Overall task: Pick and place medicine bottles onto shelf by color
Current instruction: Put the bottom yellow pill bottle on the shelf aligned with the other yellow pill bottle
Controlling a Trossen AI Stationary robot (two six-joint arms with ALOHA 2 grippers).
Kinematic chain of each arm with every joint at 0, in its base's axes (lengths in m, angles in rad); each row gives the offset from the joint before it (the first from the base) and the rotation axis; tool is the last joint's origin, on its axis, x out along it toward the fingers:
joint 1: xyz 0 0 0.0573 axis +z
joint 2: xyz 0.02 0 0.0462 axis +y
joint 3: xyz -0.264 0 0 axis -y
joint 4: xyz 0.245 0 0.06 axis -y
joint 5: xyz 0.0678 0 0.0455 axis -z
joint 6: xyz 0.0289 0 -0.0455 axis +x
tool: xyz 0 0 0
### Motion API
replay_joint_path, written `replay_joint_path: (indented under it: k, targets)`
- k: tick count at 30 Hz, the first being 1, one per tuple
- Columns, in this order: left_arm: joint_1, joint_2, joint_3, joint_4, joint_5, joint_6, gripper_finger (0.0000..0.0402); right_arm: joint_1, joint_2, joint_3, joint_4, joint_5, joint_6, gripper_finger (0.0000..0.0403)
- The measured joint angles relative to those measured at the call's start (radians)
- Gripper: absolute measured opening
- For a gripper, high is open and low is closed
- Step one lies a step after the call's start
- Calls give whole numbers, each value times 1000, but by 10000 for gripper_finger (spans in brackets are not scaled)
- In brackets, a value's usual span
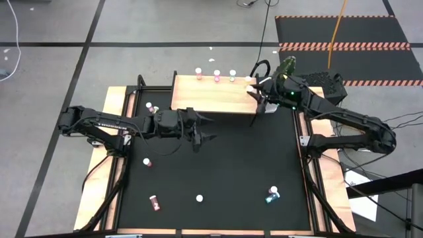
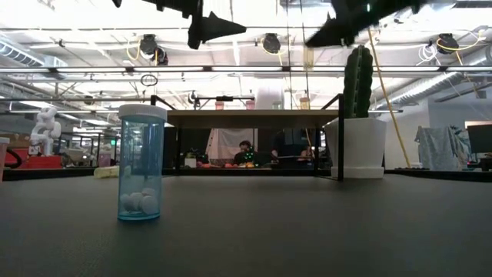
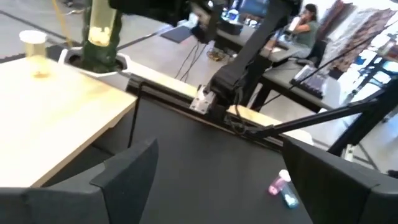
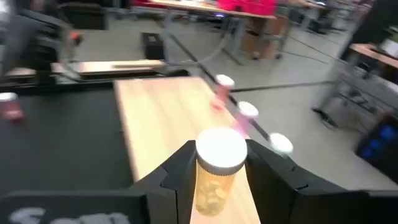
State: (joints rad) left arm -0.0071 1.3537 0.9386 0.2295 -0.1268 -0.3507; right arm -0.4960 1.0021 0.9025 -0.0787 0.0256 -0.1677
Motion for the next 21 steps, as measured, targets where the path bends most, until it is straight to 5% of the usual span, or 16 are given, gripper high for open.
replay_joint_path:
  k: [7,21]
  targets:
    - [0,0,0,-42,-89,-16,344,-117,27,-174,189,-73,-3,120]
    - [29,0,0,-42,-167,-51,344,-173,156,-186,260,-109,28,121]
